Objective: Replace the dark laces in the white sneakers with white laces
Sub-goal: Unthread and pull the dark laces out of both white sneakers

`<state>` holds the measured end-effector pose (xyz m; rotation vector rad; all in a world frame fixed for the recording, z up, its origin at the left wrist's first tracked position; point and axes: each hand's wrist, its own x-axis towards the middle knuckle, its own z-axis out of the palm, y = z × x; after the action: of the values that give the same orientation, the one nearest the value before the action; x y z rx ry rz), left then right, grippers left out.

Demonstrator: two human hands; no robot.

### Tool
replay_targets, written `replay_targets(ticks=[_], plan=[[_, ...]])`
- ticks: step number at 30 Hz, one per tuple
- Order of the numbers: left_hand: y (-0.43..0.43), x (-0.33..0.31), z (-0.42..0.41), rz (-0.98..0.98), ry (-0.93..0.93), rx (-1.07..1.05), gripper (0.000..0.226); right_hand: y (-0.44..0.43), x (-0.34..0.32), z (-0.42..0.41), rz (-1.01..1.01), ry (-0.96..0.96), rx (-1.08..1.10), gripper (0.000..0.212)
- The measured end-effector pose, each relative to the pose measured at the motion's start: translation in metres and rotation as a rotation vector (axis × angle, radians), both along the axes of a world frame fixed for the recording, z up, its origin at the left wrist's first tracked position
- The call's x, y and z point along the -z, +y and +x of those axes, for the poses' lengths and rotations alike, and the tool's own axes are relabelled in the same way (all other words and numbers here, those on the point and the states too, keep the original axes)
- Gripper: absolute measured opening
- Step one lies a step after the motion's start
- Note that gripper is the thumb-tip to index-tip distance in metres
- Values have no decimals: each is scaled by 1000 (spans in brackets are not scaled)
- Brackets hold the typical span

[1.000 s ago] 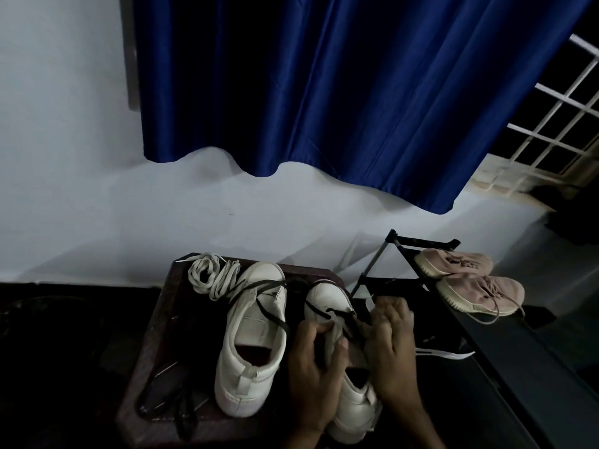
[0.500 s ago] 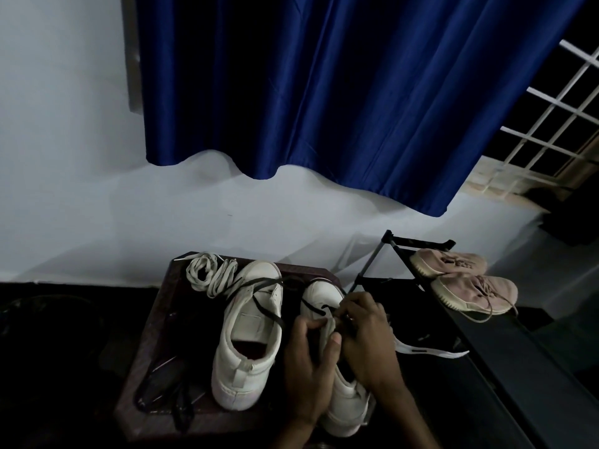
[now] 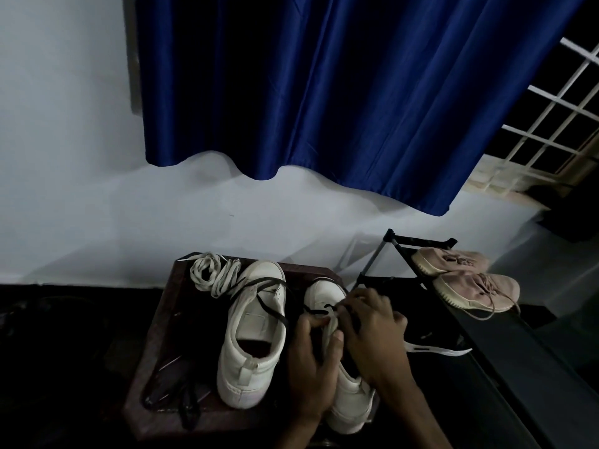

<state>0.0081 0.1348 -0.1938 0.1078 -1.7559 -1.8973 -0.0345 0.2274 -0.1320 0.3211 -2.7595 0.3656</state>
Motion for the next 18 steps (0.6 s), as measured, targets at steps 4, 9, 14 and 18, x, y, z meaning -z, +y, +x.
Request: replay_targets(ticks=[4, 9, 14, 18], plan=[[-1, 0, 0, 12, 6, 6, 30, 0, -4, 2, -115, -5, -15, 44], [0, -1, 1, 5, 7, 5, 30, 1, -4, -2, 6, -147, 19, 20], [0, -2, 1, 17, 12, 1, 30, -4, -8, -1, 123, -203, -3, 34], [-1, -3, 1, 19, 19, 9, 31, -4, -7, -1, 76, -210, -11, 39]])
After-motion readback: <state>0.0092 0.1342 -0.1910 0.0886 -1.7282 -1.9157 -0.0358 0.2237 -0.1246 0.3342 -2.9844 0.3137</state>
